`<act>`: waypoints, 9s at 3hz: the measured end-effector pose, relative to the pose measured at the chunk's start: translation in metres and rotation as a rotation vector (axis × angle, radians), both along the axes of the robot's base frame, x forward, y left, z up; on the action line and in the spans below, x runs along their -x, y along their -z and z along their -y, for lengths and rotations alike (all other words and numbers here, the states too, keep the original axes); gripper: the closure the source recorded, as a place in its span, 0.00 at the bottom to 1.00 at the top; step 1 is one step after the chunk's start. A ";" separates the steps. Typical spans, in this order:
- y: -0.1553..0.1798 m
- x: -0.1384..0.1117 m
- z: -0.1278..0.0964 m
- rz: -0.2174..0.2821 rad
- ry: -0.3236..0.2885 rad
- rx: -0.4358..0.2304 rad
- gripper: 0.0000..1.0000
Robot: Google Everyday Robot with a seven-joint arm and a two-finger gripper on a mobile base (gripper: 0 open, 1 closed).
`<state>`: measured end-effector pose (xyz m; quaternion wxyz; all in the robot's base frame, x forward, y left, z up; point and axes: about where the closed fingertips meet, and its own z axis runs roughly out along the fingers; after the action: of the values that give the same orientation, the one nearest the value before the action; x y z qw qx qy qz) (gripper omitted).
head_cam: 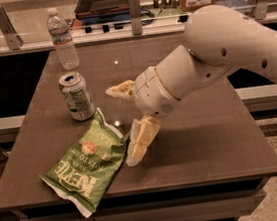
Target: Move green jalapeno chip bag near water bottle
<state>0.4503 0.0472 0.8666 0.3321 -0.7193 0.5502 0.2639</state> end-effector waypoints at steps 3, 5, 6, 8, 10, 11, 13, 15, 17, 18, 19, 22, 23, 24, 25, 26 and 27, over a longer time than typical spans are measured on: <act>0.015 -0.003 -0.023 0.014 0.017 0.069 0.00; 0.019 -0.001 -0.030 0.005 -0.003 0.082 0.00; 0.021 0.001 -0.032 -0.002 -0.017 0.084 0.00; 0.027 0.007 -0.040 -0.008 -0.061 0.076 0.43; 0.025 0.010 -0.042 -0.002 -0.065 0.080 0.89; 0.024 0.011 -0.043 0.000 -0.067 0.081 1.00; 0.020 0.009 -0.034 -0.004 -0.036 0.088 1.00; 0.017 -0.004 0.032 -0.074 0.101 0.106 1.00; 0.010 -0.020 0.093 -0.083 0.305 0.127 1.00; 0.002 -0.036 0.123 -0.068 0.457 0.137 1.00; -0.010 -0.055 0.151 -0.044 0.585 0.137 1.00; -0.073 -0.136 0.196 0.086 0.704 0.173 1.00; -0.097 -0.181 0.196 0.142 0.677 0.172 1.00; -0.106 -0.211 0.191 0.185 0.633 0.148 1.00; -0.105 -0.247 0.171 0.226 0.556 0.092 1.00; -0.105 -0.247 0.170 0.225 0.555 0.092 1.00; -0.100 -0.244 0.158 0.212 0.535 0.112 1.00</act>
Offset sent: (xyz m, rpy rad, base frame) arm 0.0080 0.0250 -0.0200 -0.0831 -0.0134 -0.0297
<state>0.6938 -0.1107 0.9663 0.4055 -0.5893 0.6962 0.0596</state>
